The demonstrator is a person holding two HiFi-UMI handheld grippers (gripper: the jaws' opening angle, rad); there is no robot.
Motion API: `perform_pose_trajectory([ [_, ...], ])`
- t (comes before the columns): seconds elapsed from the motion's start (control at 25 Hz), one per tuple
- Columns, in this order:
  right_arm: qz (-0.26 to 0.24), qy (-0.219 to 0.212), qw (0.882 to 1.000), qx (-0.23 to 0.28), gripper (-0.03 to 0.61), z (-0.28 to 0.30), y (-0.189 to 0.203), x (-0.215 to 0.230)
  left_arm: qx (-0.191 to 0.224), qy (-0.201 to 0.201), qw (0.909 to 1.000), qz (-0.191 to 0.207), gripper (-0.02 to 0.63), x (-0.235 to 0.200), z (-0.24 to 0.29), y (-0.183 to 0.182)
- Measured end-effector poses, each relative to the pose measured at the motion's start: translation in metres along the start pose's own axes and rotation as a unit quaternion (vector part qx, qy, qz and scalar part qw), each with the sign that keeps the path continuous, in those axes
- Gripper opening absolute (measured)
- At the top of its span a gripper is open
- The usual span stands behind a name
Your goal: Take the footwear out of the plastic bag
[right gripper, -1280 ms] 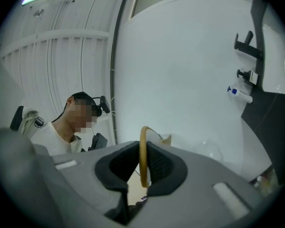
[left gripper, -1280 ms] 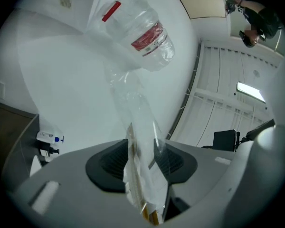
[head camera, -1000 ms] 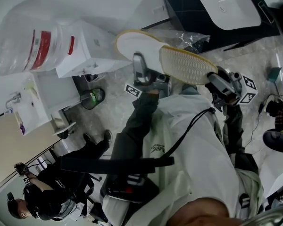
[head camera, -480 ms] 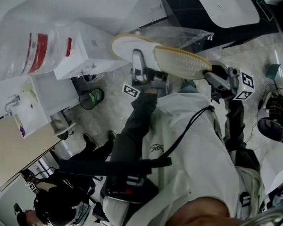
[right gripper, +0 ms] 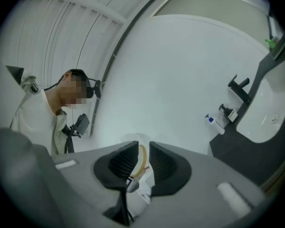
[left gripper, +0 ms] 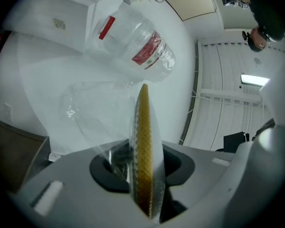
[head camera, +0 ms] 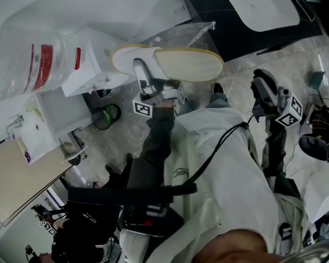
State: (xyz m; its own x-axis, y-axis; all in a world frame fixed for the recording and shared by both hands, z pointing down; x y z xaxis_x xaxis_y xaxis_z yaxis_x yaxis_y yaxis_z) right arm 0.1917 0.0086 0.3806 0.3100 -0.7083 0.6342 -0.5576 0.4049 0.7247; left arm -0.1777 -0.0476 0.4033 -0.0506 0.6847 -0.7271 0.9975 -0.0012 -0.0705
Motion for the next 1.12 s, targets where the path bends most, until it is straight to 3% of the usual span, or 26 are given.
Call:
perform_pose_trajectory([
  [0.12, -0.011, 0.022, 1.0, -0.019, 0.06, 0.011, 0.011, 0.001, 0.007, -0.021, 0.9997, 0.007, 0.107, -0.006, -0.004, 0.002],
  [0.44, -0.036, 0.018, 0.997, -0.071, 0.06, 0.065, 0.047, -0.019, -0.003, -0.061, 0.9981, 0.0, 0.106, -0.017, -0.017, 0.022],
  [0.64, 0.045, 0.092, 0.994, -0.036, 0.067, 0.073, 0.057, -0.008, -0.001, -0.086, 0.9962, 0.014, 0.107, -0.015, -0.034, 0.016],
  [0.76, 0.059, 0.082, 0.993, -0.064, 0.118, 0.082, 0.069, -0.014, 0.012, -0.095, 0.9949, 0.029, 0.107, -0.011, -0.045, 0.004],
  [0.92, 0.048, 0.048, 0.992, -0.11, 0.123, 0.093, 0.076, -0.024, 0.028, -0.089, 0.9947, 0.044, 0.107, -0.002, -0.052, -0.006],
  [1.12, 0.036, 0.04, 0.992, -0.111, 0.121, 0.098, 0.082, -0.029, 0.041, -0.088, 0.994, 0.05, 0.107, 0.004, -0.061, -0.01],
])
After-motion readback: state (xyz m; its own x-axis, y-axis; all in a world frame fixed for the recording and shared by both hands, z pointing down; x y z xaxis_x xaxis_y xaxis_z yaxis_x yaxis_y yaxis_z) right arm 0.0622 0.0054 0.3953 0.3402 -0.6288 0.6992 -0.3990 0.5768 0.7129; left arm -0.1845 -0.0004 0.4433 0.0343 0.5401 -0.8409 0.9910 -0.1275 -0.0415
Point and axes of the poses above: the fingertips, and each gripper's own axes: z forward along the fingers, x to its right, y out of its underside, the point moved 5 cm from there along -z, backward along the fingers, and after that the axes turned 3 degrees about z, right-handed, at the moved point
